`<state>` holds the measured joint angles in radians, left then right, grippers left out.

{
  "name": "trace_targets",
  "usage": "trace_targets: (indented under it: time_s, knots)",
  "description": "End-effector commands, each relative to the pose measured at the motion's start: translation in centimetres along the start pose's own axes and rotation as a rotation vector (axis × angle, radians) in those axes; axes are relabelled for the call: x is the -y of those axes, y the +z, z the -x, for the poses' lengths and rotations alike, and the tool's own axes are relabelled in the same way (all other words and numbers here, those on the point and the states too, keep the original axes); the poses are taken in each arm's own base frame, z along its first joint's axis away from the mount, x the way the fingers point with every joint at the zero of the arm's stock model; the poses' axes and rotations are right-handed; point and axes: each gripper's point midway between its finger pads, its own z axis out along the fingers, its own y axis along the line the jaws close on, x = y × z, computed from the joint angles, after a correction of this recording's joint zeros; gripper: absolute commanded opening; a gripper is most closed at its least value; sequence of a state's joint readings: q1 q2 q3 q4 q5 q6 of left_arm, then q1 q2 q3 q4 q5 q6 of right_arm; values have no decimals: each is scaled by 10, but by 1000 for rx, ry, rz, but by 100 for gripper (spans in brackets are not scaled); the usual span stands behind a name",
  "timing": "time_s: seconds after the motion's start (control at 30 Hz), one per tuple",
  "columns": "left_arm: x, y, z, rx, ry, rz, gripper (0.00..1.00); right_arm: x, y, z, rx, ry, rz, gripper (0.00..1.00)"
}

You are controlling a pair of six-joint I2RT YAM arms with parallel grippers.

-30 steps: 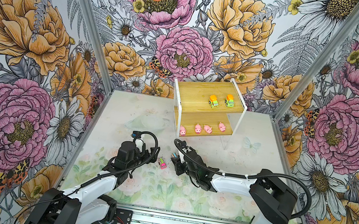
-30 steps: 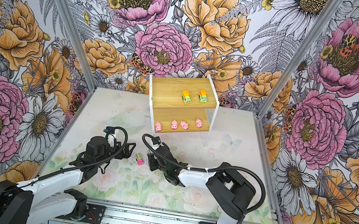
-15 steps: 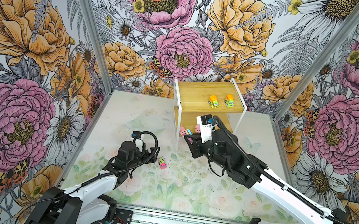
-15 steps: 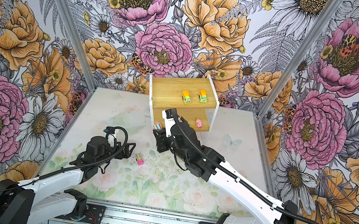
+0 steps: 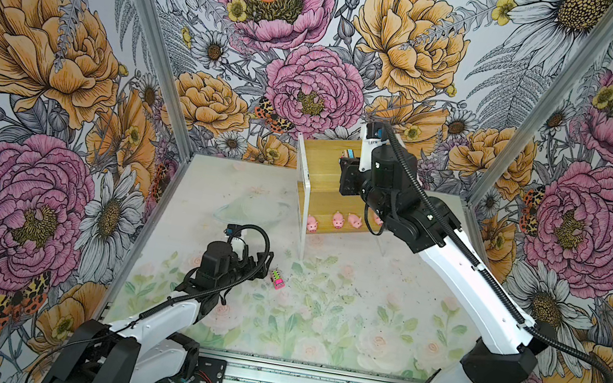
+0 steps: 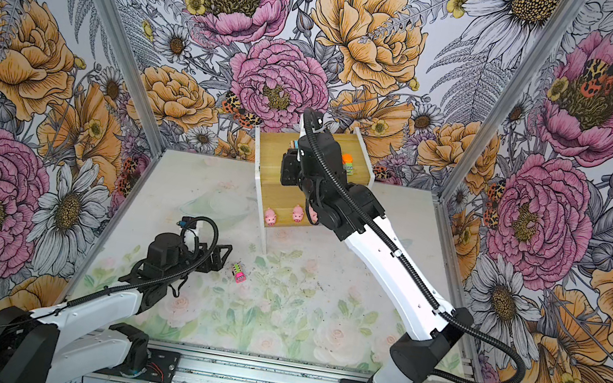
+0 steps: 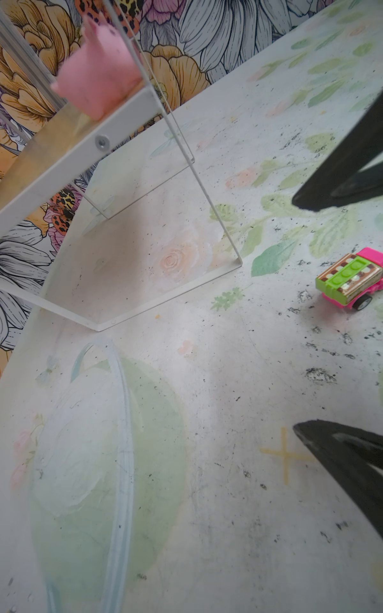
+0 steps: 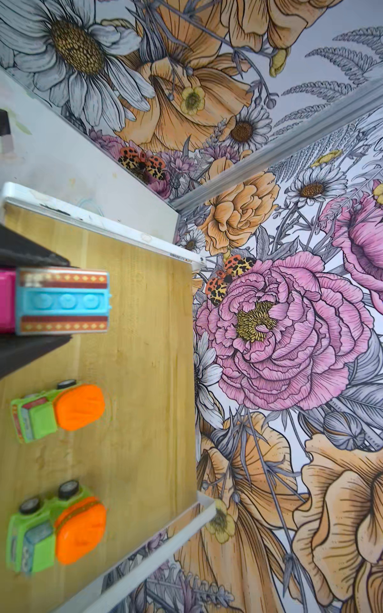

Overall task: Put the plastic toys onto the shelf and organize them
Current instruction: 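Lift the blue-topped truck with the right gripper onto the upper board, then set the truck beside the green trucks and open the right gripper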

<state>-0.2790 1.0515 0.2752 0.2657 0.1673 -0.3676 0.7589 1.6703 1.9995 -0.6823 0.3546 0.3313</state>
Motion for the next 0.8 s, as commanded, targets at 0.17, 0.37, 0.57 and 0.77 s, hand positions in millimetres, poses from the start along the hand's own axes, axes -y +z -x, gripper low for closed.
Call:
trace_targets:
  time_s: [0.17, 0.37, 0.57, 0.77]
  knots:
    - [2, 0, 3, 9, -6, -18, 99, 14, 16, -7, -39, 11, -62, 24]
    - [3, 0, 3, 10, -6, -21, 99, 11, 30, -25, -91, 30, -33, 24]
    - [2, 1, 1, 5, -10, -21, 99, 8, 39, -35, -117, 30, -24, 24]
    - [2, 1, 2, 9, -8, -21, 99, 7, 49, -45, -143, 28, -24, 24]
